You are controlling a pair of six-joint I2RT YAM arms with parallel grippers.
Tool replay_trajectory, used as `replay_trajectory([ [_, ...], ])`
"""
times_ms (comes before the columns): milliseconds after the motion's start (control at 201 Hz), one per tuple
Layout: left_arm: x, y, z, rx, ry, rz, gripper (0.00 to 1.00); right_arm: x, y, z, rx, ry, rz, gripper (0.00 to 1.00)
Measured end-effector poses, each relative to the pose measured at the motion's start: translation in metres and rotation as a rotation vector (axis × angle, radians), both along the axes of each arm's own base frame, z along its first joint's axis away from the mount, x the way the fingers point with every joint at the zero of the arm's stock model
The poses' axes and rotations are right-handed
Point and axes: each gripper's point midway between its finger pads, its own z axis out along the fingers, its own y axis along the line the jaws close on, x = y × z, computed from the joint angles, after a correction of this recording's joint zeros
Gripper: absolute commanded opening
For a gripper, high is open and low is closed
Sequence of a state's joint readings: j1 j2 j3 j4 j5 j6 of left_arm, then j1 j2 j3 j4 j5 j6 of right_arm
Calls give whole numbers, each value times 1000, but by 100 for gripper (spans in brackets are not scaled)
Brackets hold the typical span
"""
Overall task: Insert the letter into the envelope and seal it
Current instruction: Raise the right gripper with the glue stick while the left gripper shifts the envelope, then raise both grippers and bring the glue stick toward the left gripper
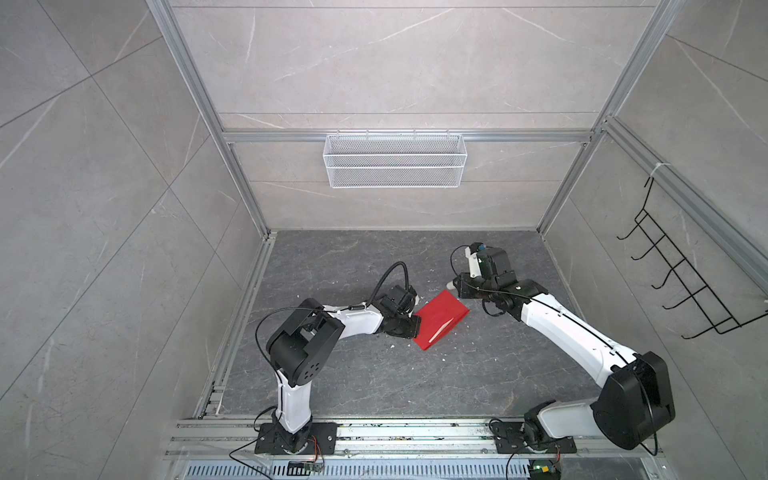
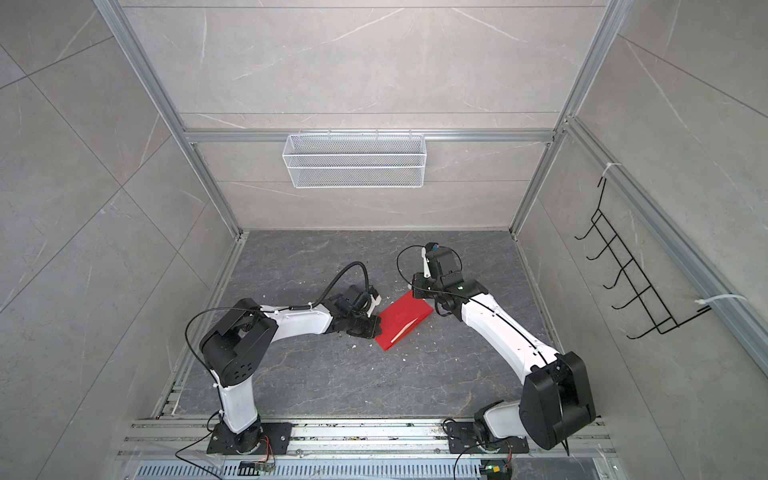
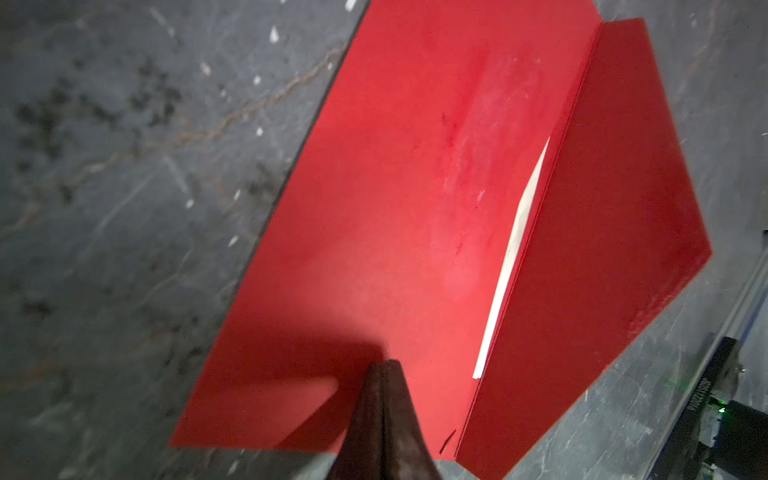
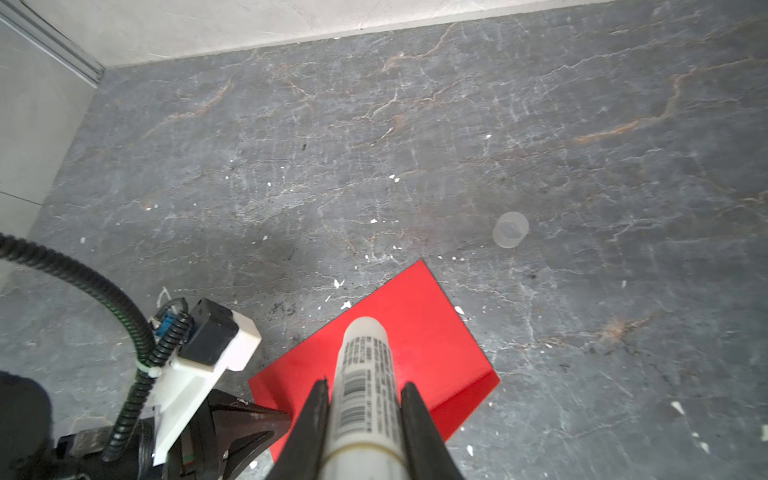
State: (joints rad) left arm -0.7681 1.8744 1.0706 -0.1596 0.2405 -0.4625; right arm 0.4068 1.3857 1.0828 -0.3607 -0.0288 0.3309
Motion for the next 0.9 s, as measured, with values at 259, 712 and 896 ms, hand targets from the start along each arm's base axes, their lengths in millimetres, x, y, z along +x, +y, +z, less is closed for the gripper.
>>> replay_trajectory([
  [259, 13, 8, 62, 25, -126, 2, 36, -2, 0, 47, 69, -139, 8, 0],
  [712, 31, 22, 249, -302, -620, 101, 95, 4, 7, 118, 219, -430, 20, 0],
  [896, 46, 27, 282, -480, -646, 236, 100, 11, 14, 125, 290, -607, 50, 0],
])
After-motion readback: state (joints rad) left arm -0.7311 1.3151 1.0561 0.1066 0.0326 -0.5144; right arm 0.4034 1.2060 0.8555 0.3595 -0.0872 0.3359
